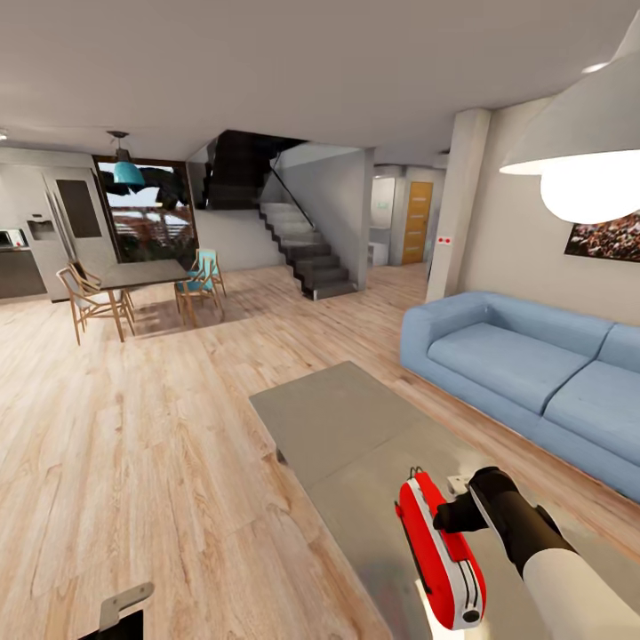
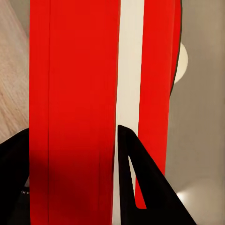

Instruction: Turn on the radio receiver that's on the table in the living room.

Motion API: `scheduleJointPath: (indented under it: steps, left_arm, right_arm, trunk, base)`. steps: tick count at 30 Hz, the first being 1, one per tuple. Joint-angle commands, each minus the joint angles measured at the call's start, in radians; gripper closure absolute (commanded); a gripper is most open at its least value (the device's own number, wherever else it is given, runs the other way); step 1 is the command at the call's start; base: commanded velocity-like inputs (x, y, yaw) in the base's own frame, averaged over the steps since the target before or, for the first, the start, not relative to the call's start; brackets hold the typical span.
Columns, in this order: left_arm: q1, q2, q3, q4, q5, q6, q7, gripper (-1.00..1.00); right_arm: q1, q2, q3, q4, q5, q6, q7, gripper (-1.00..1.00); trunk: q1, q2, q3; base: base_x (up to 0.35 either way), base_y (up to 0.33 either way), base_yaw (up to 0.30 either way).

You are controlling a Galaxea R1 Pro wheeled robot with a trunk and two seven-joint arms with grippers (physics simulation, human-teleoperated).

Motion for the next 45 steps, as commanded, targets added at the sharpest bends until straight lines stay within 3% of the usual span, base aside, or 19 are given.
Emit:
scheduleJointPath:
  steps: [1,14,27,45]
  left_arm:
    - [0.0,0.0,0.0,0.0,0.0,0.0,0.0,1.0]
    - [0.0,0.0,0.0,0.0,0.0,0.0,0.0,1.0]
    - [0.0,0.0,0.0,0.0,0.001,0.001,0.0,1.0]
    - [0.0,-0.001,0.0,0.0,0.0,0.002,0.0,1.0]
  right_arm:
    - [0.0,0.0,0.0,0.0,-0.002,0.0,0.0,1.0]
    - [0.0,0.001,0.0,0.0,-0.006,-0.045,0.007,1.0]
    - [0.0,0.002,-0.001,0.021,-0.006,-0.113,0.012,1.0]
    - [0.0,0.003,0.004,0.058,0.001,-0.12,0.014,1.0]
  trunk:
    - [0.004,-0.007,-0.003]
    - [0.054,-0.098,-0.044]
    - [0.054,-0.098,-0.044]
    - [0.061,-0.112,-0.05]
  base:
    - [0.0,0.0,0.0]
    - [0.0,0.0,0.0]
    - [0.0,0.0,0.0]
    - [0.0,0.0,0.0]
